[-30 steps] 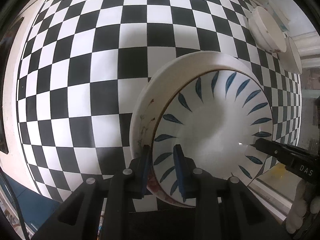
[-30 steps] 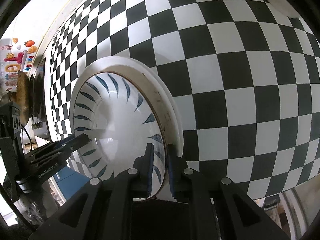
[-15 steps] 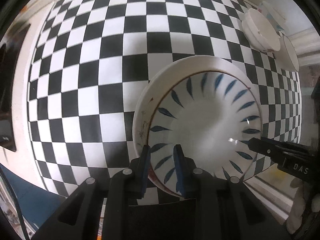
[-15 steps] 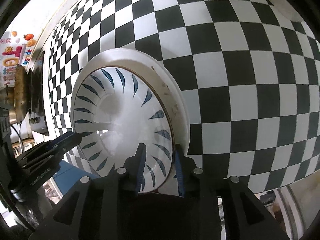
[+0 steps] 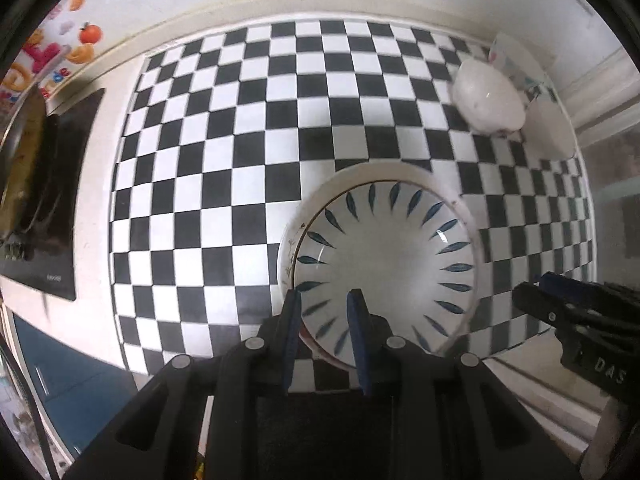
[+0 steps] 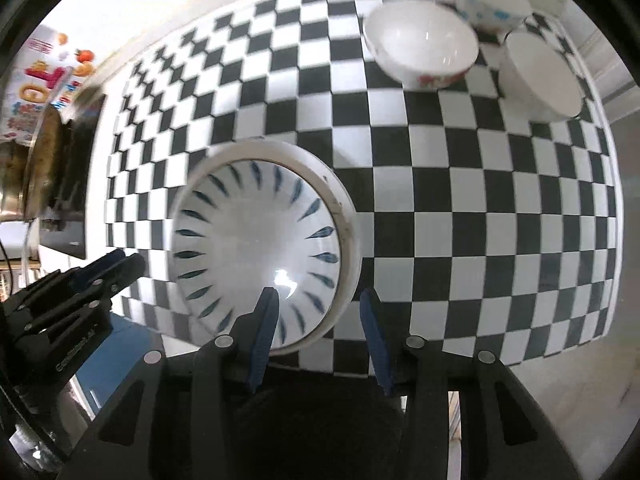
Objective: Organize plates and bowls
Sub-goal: 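Lower the plate stack onto the cloth and open both grippers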
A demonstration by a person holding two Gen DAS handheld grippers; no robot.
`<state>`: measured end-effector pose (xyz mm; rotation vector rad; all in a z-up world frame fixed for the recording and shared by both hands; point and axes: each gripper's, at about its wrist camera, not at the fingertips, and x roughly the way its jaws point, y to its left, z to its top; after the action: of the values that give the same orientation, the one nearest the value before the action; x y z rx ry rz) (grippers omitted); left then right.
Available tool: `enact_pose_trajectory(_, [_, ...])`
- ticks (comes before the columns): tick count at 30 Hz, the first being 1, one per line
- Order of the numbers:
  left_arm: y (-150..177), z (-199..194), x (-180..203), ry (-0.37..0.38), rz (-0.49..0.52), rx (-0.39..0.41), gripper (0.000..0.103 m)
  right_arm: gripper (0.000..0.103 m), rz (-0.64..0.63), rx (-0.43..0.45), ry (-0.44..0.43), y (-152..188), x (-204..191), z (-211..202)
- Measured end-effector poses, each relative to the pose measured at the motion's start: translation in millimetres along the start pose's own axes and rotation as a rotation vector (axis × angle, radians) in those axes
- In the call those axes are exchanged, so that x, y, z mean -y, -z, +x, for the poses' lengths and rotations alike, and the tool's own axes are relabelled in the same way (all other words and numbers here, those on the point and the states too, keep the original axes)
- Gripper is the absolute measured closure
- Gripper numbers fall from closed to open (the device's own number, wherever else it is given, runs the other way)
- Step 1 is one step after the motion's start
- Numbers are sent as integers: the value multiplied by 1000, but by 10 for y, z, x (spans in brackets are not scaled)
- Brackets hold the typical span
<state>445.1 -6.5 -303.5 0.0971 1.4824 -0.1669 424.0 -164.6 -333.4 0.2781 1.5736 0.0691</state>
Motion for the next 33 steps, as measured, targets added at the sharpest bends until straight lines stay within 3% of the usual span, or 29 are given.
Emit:
enact_pose_trajectory(4, [68, -280, 69, -4, -33, 40, 81, 58, -55, 78, 13, 121, -85, -463])
enact_pose_trajectory(9, [182, -521, 135, 0, -65, 60, 81, 58, -113, 110, -12, 277, -199, -790])
enact_pose_trajectory(17, [312, -787, 280, -11, -67, 85, 81, 58, -193, 120, -29, 479, -245, -1013])
enact_pose_trajectory(22, [261, -822, 363, 18, -39, 98, 79, 57, -131, 127, -60, 459, -99, -1055])
enact_pose_trajectory(24, [135, -783, 422, 36, -5, 115, 74, 49, -69, 160, -87, 384, 46, -1084])
enact_pose_trajectory(26, [-21, -713, 466, 53, 17, 123, 74, 33, -17, 197, -98, 273, 200, -1085])
enact_pose_trajectory(30, [-617, -358, 606, 102, 62, 124, 74, 31, 122, 195, -119, -95, 611, -899])
enact_pose_trajectory(33, [-1146, -16, 736, 153, 82, 93, 74, 31, 237, 217, -85, -469, 967, -652])
